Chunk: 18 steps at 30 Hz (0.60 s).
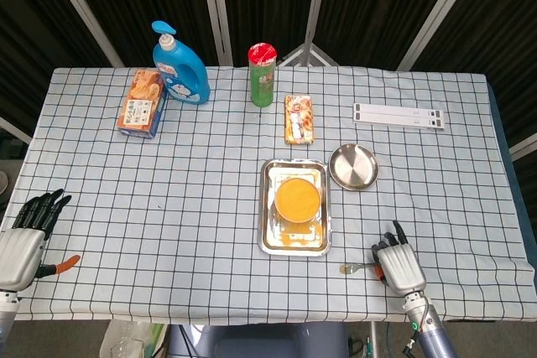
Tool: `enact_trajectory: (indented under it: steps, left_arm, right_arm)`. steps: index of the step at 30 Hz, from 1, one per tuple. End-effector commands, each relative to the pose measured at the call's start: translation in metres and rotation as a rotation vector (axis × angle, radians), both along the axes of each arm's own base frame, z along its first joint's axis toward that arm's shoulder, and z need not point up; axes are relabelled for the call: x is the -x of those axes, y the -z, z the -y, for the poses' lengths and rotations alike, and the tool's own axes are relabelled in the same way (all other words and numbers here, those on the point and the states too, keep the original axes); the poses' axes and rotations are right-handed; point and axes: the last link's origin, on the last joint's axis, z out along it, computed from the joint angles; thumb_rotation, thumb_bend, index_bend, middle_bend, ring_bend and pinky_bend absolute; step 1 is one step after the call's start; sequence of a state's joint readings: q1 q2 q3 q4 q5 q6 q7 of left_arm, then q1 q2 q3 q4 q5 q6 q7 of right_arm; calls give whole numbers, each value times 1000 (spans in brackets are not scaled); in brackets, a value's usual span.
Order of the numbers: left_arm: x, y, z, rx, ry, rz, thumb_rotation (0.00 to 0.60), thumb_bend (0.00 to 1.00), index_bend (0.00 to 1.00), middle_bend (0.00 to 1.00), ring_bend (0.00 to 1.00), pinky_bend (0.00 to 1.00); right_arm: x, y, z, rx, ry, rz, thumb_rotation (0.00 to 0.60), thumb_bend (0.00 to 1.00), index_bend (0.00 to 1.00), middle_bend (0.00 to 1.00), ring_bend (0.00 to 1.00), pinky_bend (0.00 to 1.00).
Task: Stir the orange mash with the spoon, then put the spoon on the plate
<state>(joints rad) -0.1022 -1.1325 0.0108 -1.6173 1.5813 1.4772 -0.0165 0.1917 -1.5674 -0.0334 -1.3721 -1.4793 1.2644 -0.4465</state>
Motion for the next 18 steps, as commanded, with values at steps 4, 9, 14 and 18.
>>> enact_trajectory:
  steps: [4, 9, 14, 18]
  left_arm:
    - [0, 0, 0, 0, 0, -1, 600, 0, 0, 0, 0, 0]
    - [0, 1, 0, 2, 0, -3, 600, 0, 0, 0, 0, 0]
    - [0, 1, 0, 0, 1, -4, 600, 0, 0, 0, 0, 0]
    - [0, 1, 0, 0, 1, -5, 600, 0, 0, 0, 0, 0]
  right_arm:
    - [-5, -7, 4, 24, -7, 20, 600, 494, 656, 541, 264, 0]
    - [-10, -13, 6, 39, -2, 41, 600, 534, 657, 543, 264, 0]
    - [-15, -20, 11, 54, -7, 47, 600, 560, 661, 547, 264, 0]
    - [-23, -27, 19, 79, -16, 60, 600, 574, 672, 555, 276, 0]
